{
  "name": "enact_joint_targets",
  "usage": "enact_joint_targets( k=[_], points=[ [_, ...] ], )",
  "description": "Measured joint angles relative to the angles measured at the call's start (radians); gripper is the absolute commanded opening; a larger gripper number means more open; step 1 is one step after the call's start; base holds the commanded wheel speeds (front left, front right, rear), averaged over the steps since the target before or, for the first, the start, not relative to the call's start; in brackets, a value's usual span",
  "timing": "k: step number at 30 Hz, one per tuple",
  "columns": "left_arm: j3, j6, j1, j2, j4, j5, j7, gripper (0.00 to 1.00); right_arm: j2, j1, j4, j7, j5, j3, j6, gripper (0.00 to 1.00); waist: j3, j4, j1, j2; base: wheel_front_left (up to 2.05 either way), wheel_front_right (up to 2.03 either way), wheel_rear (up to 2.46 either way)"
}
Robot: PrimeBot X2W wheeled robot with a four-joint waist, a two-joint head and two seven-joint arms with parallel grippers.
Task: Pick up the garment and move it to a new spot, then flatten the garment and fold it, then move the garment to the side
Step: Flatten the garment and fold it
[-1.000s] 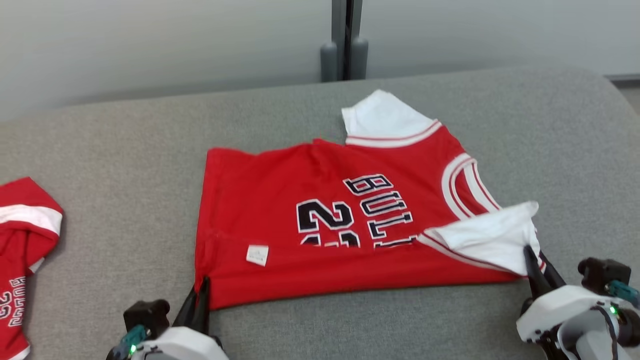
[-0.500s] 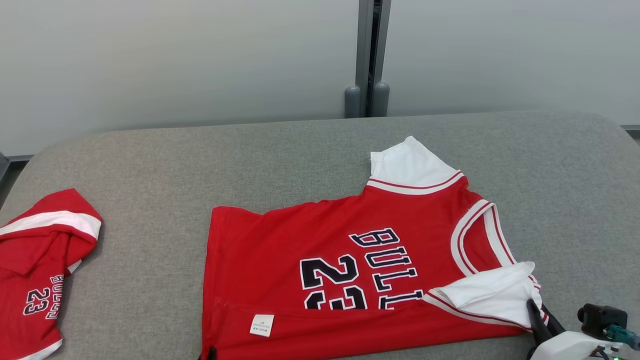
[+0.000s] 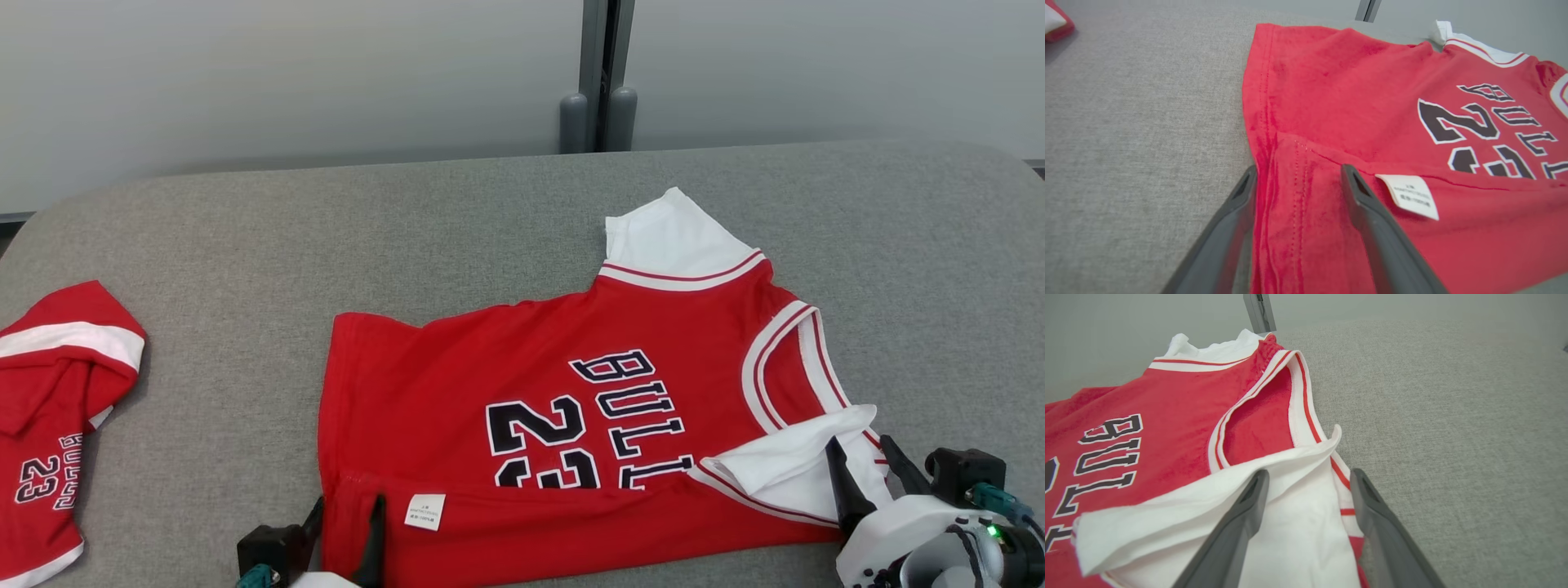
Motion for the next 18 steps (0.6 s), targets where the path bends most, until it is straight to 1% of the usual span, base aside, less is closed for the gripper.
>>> enact_joint_targets(
  k=[3,8,13,18],
  points=[
    [0.009,0.001,-0.028,0.000,0.001,0.010,0.000,1.00,0.005,-0.015,0.001,0.000,-0.027,-0.008,0.000,1.00,0.014,-0.003,0.0000,0.0000,0.00,0.00,0.00],
    [0.033,0.009,-0.105,0.000,-0.004,0.035,0.000,1.00,0.016,-0.085,0.000,0.000,-0.065,-0.021,0.000,1.00,0.058,-0.005,0.0000,0.0000,0.00,0.00,0.00],
    [0.057,0.009,-0.218,0.000,0.013,0.055,0.000,1.00,0.025,-0.178,-0.025,0.000,-0.090,-0.034,0.000,1.00,0.121,-0.003,0.0000,0.0000,0.00,0.00,0.00],
    [0.091,0.013,-0.350,0.001,0.068,0.083,0.000,1.00,0.024,-0.264,-0.040,0.000,-0.100,-0.036,0.000,1.00,0.186,-0.002,0.0000,0.0000,0.00,0.00,0.00]
  ],
)
